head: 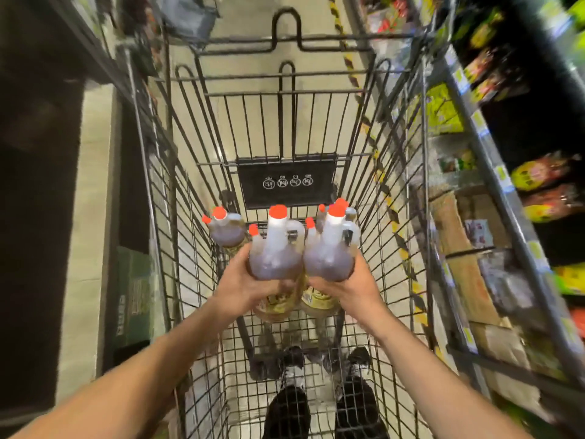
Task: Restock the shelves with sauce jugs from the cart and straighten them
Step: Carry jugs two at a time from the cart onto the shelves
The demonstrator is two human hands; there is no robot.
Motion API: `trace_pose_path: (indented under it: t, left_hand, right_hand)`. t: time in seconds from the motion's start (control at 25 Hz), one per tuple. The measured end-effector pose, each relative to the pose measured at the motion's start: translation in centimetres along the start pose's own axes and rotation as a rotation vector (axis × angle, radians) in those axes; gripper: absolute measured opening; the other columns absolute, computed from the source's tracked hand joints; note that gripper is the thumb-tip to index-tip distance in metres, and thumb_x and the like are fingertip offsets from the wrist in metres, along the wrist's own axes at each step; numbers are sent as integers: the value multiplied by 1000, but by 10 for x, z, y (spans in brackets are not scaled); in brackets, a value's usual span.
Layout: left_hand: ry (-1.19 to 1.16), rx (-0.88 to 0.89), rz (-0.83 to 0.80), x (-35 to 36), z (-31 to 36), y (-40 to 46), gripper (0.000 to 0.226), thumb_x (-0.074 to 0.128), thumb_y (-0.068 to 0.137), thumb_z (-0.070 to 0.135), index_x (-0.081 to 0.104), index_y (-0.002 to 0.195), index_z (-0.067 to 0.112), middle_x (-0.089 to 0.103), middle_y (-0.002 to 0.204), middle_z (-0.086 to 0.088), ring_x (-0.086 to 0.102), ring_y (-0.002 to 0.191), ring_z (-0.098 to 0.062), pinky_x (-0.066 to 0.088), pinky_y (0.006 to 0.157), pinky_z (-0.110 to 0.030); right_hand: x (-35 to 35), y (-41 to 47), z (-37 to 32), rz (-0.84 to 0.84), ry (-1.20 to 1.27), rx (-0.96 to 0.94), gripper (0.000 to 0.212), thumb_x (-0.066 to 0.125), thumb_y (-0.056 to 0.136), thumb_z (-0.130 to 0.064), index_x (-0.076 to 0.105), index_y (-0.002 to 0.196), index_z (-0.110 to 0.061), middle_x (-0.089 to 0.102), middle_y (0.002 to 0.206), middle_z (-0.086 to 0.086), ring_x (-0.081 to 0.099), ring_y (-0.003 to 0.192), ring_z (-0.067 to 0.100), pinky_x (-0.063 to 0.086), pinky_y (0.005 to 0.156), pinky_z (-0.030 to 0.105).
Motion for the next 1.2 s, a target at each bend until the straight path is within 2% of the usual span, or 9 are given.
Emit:
trace_pose_path:
  t: [0.12,0.2,0.4,0.52,0.72,0.84,0.92,1.04,1.2]
  left_hand:
    - [8,90,-31,5,57,-36,87,96,56,16,54,132,13,73,118,-6,71,109,-23,60,90,-33]
    - [53,156,-2,7,90,-57,79,96,58,23,59,127,21,76,109,8,73,101,-13,59,83,-26]
    - [114,333,9,36,179,-116,61,92,54,42,58,105,38,71,89,32,66,86,16,48,70,-4]
    - [136,438,-62,62,223,-149,61,80,53,53,57,107,38,69,94,40,64,89,18,45,70,-1]
    - [133,582,-248,125,269,-216,54,85,61,32,58,107,32,69,92,39,66,86,16,47,69,-2]
    - [134,628,-401,175,281,-260,61,83,53,44,61,107,26,74,93,30,69,85,10,50,67,-7]
    - [114,645,-501,210,279,-289,63,83,51,41,63,106,21,76,91,24,70,81,8,50,65,-8]
    - [132,695,-655,266,266,-345,61,84,49,38,63,103,20,75,88,26,69,78,10,49,64,-7]
    - [151,702,-865,334,238,-418,65,82,49,40,64,107,16,78,92,14,73,82,0,53,64,-14]
  right_hand:
    - [-12,-47,-59,104,59,-63,93,100,55,-27,52,135,-19,72,118,-5,71,103,2,60,89,27]
    - [-18,-77,-90,161,78,-115,80,94,65,-13,54,134,-15,72,112,-9,71,92,-8,55,77,13]
    - [-47,-162,-156,287,106,-223,68,96,63,-23,62,122,-23,77,109,-6,73,99,6,59,83,24]
    - [-69,-211,-179,344,172,-282,67,93,60,-28,64,120,-19,78,107,-3,75,97,12,59,77,25]
    - [-114,-308,-202,495,234,-388,57,88,56,-31,67,108,-20,80,97,-6,76,86,10,57,68,21]
    - [-144,-380,-194,623,279,-443,59,89,55,-31,68,108,-19,80,98,-2,77,87,14,58,69,26]
    - [-162,-430,-184,705,297,-465,68,87,54,-39,67,115,-19,79,103,3,77,93,19,60,73,31]
    - [-185,-517,-157,845,314,-502,72,86,52,-42,67,116,-16,80,102,3,77,92,18,60,69,27]
    - [-202,-620,-113,1029,357,-504,78,90,43,-46,67,112,-17,80,99,3,77,89,19,59,67,26]
Point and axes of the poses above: each hand's wrist, its own y-axis towards the middle knuckle, its own x-axis out of the palm, z = x × y, the point moved 6 cm from there along y, towards the middle knuckle
